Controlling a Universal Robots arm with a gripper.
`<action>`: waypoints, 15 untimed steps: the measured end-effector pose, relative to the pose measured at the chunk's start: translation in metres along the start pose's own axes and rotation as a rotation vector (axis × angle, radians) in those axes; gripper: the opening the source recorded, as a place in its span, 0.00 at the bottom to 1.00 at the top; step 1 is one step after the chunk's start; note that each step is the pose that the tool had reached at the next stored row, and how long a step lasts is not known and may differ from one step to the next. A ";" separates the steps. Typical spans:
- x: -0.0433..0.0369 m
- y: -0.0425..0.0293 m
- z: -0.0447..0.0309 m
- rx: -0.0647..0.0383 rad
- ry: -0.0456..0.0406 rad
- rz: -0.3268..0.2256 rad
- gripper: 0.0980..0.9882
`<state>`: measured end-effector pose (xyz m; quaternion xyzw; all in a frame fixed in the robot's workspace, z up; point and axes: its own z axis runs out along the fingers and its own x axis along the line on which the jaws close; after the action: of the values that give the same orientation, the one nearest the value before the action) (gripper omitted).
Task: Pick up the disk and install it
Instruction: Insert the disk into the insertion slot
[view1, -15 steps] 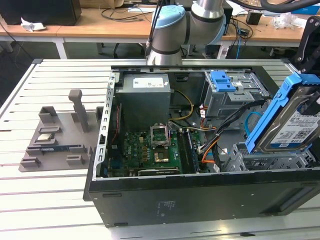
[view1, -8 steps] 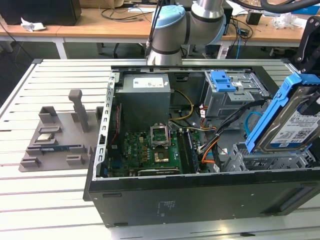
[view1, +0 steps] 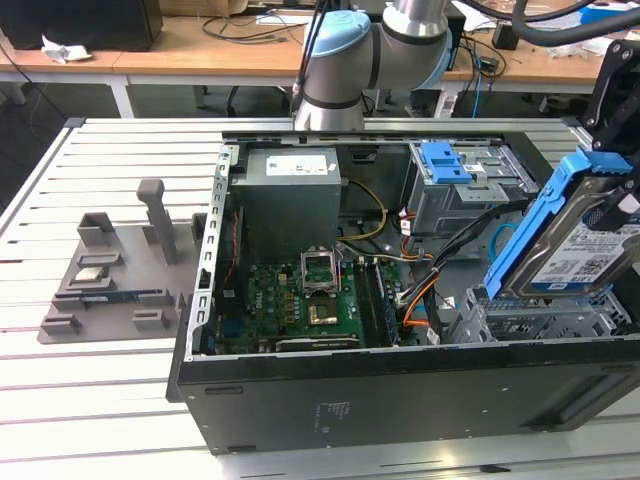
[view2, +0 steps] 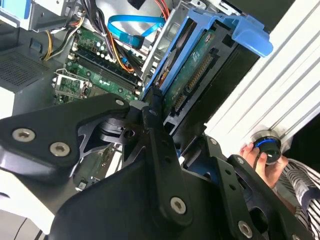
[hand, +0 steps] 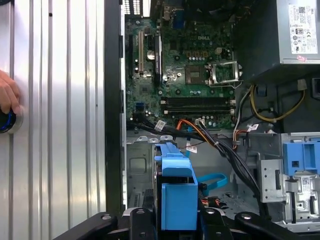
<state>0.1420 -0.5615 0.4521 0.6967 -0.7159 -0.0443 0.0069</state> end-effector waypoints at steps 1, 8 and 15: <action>-0.0023 0.0000 0.0020 0.000 0.0002 0.000 0.30; -0.0040 -0.0005 0.0087 0.000 0.0002 0.000 0.30; -0.0039 -0.0009 0.0137 0.000 0.0004 -0.001 0.30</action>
<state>0.1420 -0.5570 0.4386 0.6972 -0.7155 -0.0442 0.0071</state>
